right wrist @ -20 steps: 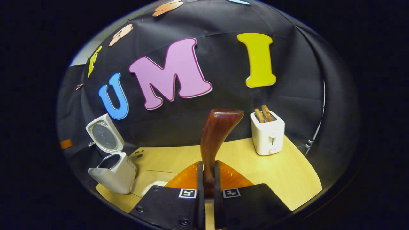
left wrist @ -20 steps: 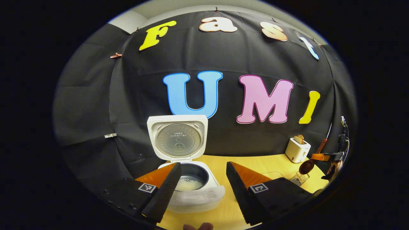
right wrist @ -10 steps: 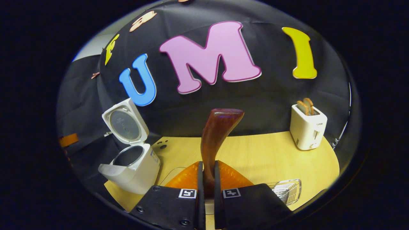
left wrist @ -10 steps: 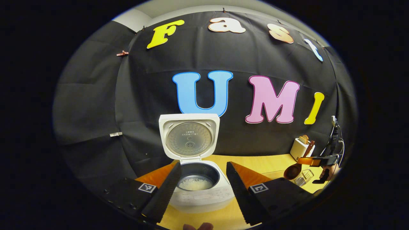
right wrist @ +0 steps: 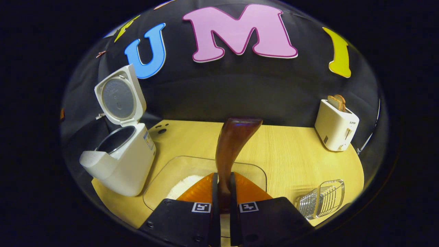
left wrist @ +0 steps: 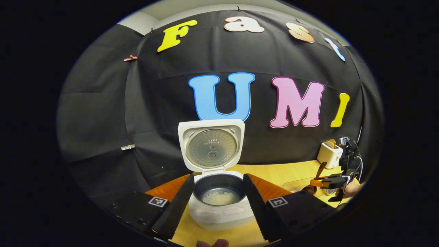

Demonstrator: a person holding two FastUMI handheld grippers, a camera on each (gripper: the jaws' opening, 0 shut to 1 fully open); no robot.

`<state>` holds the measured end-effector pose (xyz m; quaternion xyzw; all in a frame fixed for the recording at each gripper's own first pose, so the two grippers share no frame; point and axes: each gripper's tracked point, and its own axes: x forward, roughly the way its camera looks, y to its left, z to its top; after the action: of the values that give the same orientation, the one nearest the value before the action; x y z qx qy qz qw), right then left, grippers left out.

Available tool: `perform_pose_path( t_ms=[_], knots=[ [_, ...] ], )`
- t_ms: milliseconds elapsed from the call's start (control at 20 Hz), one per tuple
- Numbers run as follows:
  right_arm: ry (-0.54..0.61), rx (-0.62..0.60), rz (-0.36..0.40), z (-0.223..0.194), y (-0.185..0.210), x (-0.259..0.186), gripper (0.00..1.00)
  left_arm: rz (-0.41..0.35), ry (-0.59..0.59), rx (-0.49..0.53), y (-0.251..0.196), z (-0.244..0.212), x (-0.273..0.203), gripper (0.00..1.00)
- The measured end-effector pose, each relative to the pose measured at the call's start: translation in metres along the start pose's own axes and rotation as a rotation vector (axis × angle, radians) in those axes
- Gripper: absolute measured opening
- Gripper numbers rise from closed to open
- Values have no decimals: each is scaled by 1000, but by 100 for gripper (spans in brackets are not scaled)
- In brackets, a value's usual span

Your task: Close the left gripper, press the button to open the rice cooker; take a wooden spoon from the chopstick holder with the right hand, scoop a spoonful of rice and pour it into the rice cooker, then put the wooden spoon back into the chopstick holder.

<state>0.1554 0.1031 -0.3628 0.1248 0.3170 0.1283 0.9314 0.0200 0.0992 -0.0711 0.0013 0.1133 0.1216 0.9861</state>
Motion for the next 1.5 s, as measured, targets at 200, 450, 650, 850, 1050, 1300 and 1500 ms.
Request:
perform_pose_path(
  t_ms=[200,450,650,850,1050,1300,1500],
  knots=[
    [14,17,11,-4,17,5,15,2,4,-12,8,-3,4,90],
    [30,91,48,-7,44,4,15,1,-3,-22,13,-2,6,91],
    [36,202,60,-7,56,4,15,0,-6,-28,16,-3,5,90],
    [34,359,58,-7,53,4,15,4,-10,-29,19,-2,2,90],
    [4,540,49,-3,38,-1,15,6,-22,-31,20,1,-3,90],
    [-73,734,48,19,12,-18,15,-1,-37,-33,19,4,-5,90],
    [-125,824,67,45,6,-37,15,-9,-48,-47,14,6,-8,91]
  ],
)
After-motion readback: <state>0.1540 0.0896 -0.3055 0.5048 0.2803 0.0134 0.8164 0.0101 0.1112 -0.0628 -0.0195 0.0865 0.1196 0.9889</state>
